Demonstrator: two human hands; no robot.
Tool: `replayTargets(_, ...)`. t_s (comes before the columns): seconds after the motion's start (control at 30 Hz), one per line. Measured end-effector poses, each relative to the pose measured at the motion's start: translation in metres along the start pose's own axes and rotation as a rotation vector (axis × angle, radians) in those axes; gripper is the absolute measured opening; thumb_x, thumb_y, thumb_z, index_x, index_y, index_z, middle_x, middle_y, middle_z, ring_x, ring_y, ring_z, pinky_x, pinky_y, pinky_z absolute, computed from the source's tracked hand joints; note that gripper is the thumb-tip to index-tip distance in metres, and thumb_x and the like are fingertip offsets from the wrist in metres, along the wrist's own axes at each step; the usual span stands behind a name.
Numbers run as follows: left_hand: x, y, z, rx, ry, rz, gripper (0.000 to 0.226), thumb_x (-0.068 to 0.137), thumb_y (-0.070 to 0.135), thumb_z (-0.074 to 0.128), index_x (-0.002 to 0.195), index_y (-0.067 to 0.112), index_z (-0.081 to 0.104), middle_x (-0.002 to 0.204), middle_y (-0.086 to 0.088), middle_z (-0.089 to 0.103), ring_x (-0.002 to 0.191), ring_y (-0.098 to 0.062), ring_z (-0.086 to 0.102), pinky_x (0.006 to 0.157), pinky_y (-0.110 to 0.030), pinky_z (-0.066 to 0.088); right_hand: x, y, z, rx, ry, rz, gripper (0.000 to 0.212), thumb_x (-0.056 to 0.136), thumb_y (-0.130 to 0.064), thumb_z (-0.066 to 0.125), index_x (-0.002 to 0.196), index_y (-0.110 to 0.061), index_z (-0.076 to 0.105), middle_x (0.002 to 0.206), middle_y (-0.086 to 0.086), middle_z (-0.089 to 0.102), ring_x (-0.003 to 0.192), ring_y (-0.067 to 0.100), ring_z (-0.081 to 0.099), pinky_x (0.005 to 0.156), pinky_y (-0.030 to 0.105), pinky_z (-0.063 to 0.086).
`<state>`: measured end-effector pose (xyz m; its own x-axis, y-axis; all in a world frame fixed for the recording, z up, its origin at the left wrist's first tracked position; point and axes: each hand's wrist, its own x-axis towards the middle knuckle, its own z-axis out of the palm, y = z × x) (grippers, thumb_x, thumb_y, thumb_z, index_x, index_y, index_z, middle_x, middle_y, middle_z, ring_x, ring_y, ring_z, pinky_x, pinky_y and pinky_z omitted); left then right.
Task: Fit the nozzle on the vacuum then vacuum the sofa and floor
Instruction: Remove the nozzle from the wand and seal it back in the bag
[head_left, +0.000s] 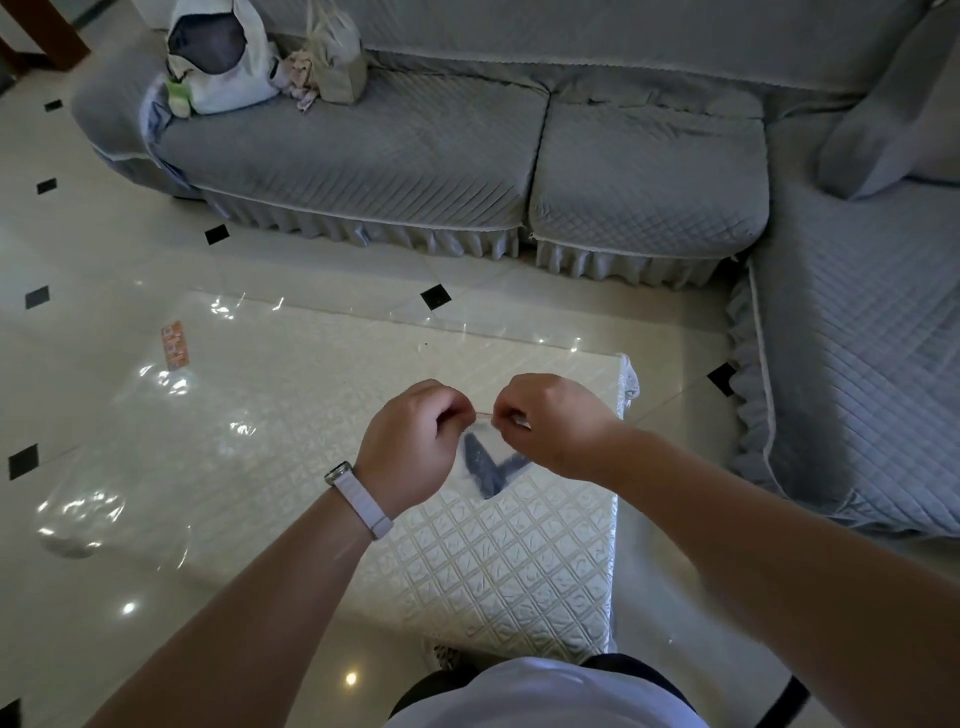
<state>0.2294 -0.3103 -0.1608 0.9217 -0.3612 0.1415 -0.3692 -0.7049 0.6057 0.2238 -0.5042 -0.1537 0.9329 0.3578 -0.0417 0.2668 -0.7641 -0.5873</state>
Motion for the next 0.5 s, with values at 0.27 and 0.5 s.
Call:
replayTargets(0.27, -0.016, -0.023, -0.003, -0.029, 0.03, -0.138, 0.005, 0.089, 0.005, 0.072, 0.087, 0.01, 0.073, 0.079, 0.007, 0.065, 0.075, 0.001, 0.059, 0.065, -0.013, 0.044, -0.018, 0.036, 0.007, -0.034, -0.067, 0.106, 0.02, 0.098, -0.018, 0.054, 0.09, -0.011, 0.071, 0.085, -0.001, 0.064, 0.079, 0.019, 0.058, 0.074, 0.035, 0.051)
replayTargets(0.5, -0.03, -0.041, 0.011, -0.111, -0.005, -0.331, 0.011, 0.093, 0.008, 0.068, 0.086, 0.017, 0.069, 0.075, 0.016, 0.061, 0.069, 0.002, 0.057, 0.061, -0.003, 0.04, -0.023, 0.049, 0.025, 0.033, -0.081, 0.222, 0.016, 0.098, -0.021, 0.058, 0.09, -0.013, 0.07, 0.089, -0.002, 0.065, 0.081, 0.016, 0.059, 0.074, 0.03, 0.05)
